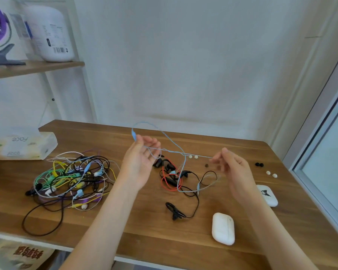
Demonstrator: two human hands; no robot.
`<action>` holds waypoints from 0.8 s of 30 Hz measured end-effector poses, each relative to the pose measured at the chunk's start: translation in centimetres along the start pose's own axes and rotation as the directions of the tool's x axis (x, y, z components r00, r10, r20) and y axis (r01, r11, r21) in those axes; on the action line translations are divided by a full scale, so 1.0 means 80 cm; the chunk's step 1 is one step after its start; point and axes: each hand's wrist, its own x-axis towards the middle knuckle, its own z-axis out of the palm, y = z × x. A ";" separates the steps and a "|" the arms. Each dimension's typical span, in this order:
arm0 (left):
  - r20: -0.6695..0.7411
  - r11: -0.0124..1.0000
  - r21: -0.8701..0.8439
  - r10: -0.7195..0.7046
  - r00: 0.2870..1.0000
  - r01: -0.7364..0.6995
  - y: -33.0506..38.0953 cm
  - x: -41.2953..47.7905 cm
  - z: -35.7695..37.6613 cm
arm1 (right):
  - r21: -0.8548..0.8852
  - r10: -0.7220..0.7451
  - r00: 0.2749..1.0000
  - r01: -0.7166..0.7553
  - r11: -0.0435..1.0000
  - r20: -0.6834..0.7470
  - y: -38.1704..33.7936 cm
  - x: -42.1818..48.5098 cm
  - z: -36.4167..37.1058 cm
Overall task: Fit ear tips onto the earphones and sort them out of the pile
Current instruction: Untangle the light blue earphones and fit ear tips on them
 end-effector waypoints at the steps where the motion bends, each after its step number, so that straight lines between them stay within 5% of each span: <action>1: -0.030 0.998 -0.055 0.004 1.000 -0.005 0.000 -0.002 0.001 | 0.002 0.004 1.000 -0.004 1.000 -0.020 0.002 0.000 -0.001; 6: -0.138 0.983 -0.180 0.005 0.990 -0.030 0.007 -0.006 0.002 | 0.184 0.049 0.992 -0.027 0.983 -0.118 0.004 -0.001 -0.006; 8: -0.114 0.999 0.027 -0.036 0.993 0.039 0.006 -0.008 0.001 | 0.066 0.204 0.968 -0.196 0.978 -0.144 -0.005 -0.003 -0.008; 11: 0.038 0.914 0.399 -0.101 0.994 0.078 0.000 -0.012 0.004 | -0.324 0.504 0.861 -0.497 0.805 -0.066 -0.029 -0.013 0.007; 15: 0.249 0.732 0.680 -0.206 0.946 -0.020 0.000 -0.026 0.021 | -0.773 0.191 0.978 -0.188 0.606 -0.088 -0.042 -0.018 0.038; 18: 0.368 0.666 0.738 -0.261 0.892 -0.109 0.006 -0.034 0.033 | -0.720 -0.027 0.999 0.052 0.692 0.046 -0.046 -0.015 0.055; 21: 0.470 0.724 0.675 -0.278 0.838 -0.138 0.014 -0.040 0.037 | -0.755 -0.003 0.975 0.174 0.633 0.223 -0.031 -0.003 0.059; 24: 0.520 0.877 0.471 -0.187 0.834 -0.096 0.020 -0.044 0.036 | -0.775 -0.039 0.991 0.126 0.619 0.131 -0.016 0.007 0.051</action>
